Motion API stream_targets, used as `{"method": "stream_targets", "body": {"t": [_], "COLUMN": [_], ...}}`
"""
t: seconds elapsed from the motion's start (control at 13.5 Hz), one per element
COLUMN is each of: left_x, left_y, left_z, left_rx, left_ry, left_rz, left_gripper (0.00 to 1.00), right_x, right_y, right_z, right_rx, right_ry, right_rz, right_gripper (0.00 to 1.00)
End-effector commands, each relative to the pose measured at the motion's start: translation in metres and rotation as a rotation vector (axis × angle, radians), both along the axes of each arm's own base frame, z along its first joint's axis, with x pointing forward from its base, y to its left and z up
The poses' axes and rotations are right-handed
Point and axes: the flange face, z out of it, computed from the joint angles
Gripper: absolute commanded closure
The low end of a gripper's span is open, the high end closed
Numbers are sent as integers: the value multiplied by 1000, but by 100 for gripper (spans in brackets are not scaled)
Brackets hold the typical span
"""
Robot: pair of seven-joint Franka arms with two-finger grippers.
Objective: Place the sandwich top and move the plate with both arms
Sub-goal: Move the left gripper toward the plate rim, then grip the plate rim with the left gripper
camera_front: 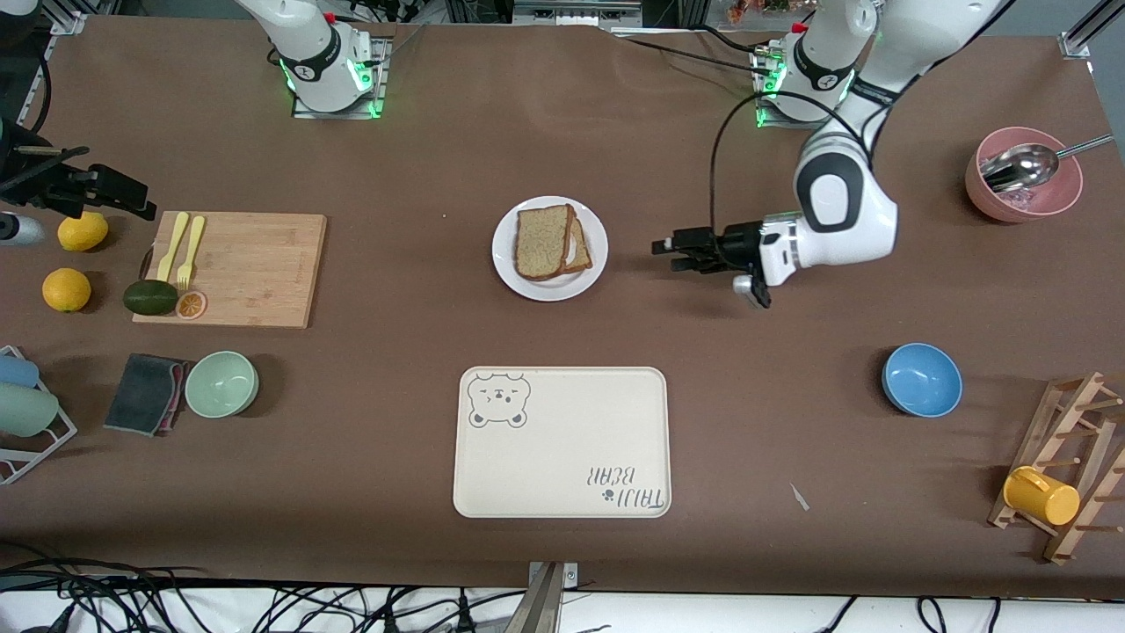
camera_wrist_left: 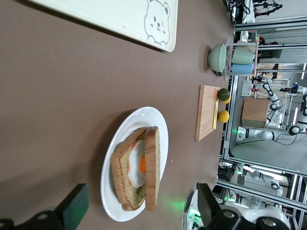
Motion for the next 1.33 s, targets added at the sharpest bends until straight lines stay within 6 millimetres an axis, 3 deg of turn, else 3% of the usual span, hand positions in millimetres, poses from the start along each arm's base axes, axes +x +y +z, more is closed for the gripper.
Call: {"method": "stream_targets", "body": {"t": [0.0,0.37,1.04,1.26], "left_x": [-24,-70,-95,-104], "left_y": [-23,-70,-80,-82], "left_z": [-12,-67,-106,-119], "left_rx": [-9,-34,-36,-33], "left_ry": [-36,-102,-108,-145], "left_rz": [29,117,129,152], "left_gripper": [0,0,1,6], "right_x": [-6,-4,-4,-4], "right_y": [-1,-2,-5,-5], "right_z": [2,-2,-2,-2], "right_rx": [37,47,47,47], "right_ry": [0,5,7,5], "right_rz": [4,0,-7,-7], "right_gripper": [0,0,0,0]}}
